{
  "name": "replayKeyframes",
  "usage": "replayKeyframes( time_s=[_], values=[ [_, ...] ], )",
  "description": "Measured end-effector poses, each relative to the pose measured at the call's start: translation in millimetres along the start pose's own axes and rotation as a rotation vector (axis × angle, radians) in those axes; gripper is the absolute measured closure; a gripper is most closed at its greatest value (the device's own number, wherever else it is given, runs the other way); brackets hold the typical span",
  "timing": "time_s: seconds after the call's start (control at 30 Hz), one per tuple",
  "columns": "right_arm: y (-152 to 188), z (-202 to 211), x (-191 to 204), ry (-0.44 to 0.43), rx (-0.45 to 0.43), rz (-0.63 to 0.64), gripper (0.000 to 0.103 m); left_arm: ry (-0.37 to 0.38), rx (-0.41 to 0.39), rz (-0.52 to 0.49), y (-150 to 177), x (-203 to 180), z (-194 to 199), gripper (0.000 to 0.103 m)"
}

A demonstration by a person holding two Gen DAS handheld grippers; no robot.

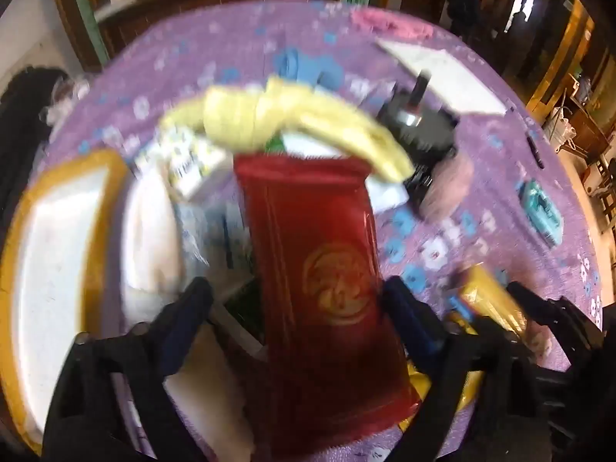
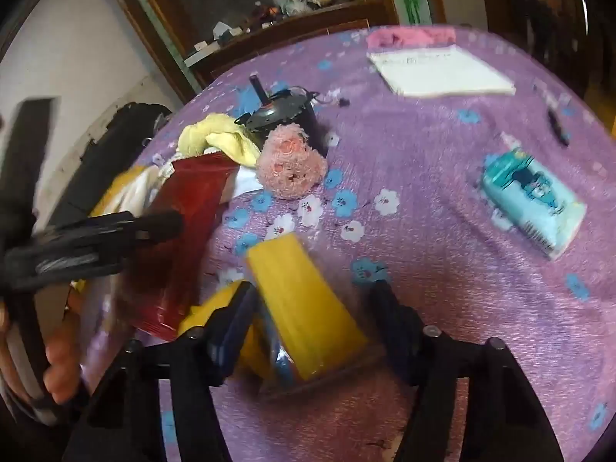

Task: Organize soft objects
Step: 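Carry the red snack packet in left tool while right tool carries yellow packet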

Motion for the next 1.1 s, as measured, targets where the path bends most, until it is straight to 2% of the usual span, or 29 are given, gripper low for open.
replayKeyframes(
  time_s=[0.07, 0.13, 0.17, 0.2, 0.27, 0.4, 0.53, 0.6, 0.63, 0.67, 0.7, 0.73, 0.77, 0.8, 0.83, 0.9, 0.97, 1.03, 1.1],
  values=[
    [0, 2, 1, 0.005, -0.006, 0.011, 0.054, -0.004, -0.028, 0.023, 7, 1, 5, 0.029],
    [9, 4, 8, -0.007, -0.011, 0.015, 0.058, -0.012, -0.059, 0.030, 11, 2, 17, 0.051],
    [10, 4, 8, -0.016, -0.016, 0.011, 0.062, -0.009, -0.082, 0.041, 15, 3, 26, 0.053],
    [11, 9, 5, -0.033, -0.016, -0.004, 0.065, 0.013, -0.097, 0.048, 17, 3, 31, 0.061],
    [11, 15, -1, -0.060, -0.016, -0.027, 0.069, 0.107, -0.106, 0.079, 25, 1, 36, 0.066],
    [12, 23, -4, -0.085, -0.045, -0.046, 0.071, 0.133, -0.121, 0.100, 36, 0, 42, 0.071],
    [14, 43, -1, -0.122, -0.078, -0.085, 0.071, 0.215, -0.166, 0.129, 47, -3, 62, 0.079],
    [15, 54, 1, -0.104, -0.090, -0.066, 0.071, 0.265, -0.193, 0.141, 50, -5, 74, 0.082],
    [15, 60, 5, -0.107, -0.091, -0.061, 0.071, 0.293, -0.209, 0.155, 53, -5, 81, 0.087],
    [15, 65, 11, -0.129, -0.099, -0.058, 0.071, 0.319, -0.227, 0.162, 54, -5, 88, 0.088],
    [15, 68, 18, -0.142, -0.097, -0.051, 0.071, 0.324, -0.244, 0.169, 54, -4, 94, 0.095],
    [15, 72, 24, -0.143, -0.108, -0.032, 0.071, 0.309, -0.258, 0.177, 54, -1, 101, 0.099],
    [14, 75, 32, -0.149, -0.118, -0.020, 0.071, 0.270, -0.274, 0.167, 53, 3, 106, 0.099],
    [13, 75, 39, -0.156, -0.122, -0.009, 0.071, 0.261, -0.278, 0.148, 51, 3, 106, 0.098],
    [12, 73, 44, -0.155, -0.118, -0.003, 0.071, 0.262, -0.253, 0.127, 51, 0, 100, 0.098],
    [11, 67, 50, -0.155, -0.100, -0.002, 0.071, 0.211, -0.189, 0.110, 57, 1, 83, 0.097],
    [12, 63, 54, -0.149, -0.109, 0.012, 0.071, 0.134, -0.134, 0.105, 65, 5, 73, 0.080],
    [13, 62, 57, -0.133, -0.154, 0.044, 0.070, 0.041, -0.138, 0.078, 69, 8, 73, 0.038],
    [17, 61, 57, -0.139, -0.158, 0.034, 0.069, -0.019, -0.173, 0.051, 67, 6, 76, 0.021]
  ],
)
Point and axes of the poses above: each gripper's, at about its wrist camera, not at the fingertips, and z roughly against the way its jaws point, x to its left, y to its underside, the point moved 9 cm from there along -z, roughly the way its jaws point, and after that the axes turned 14 degrees about -z, right-handed, at the moved point
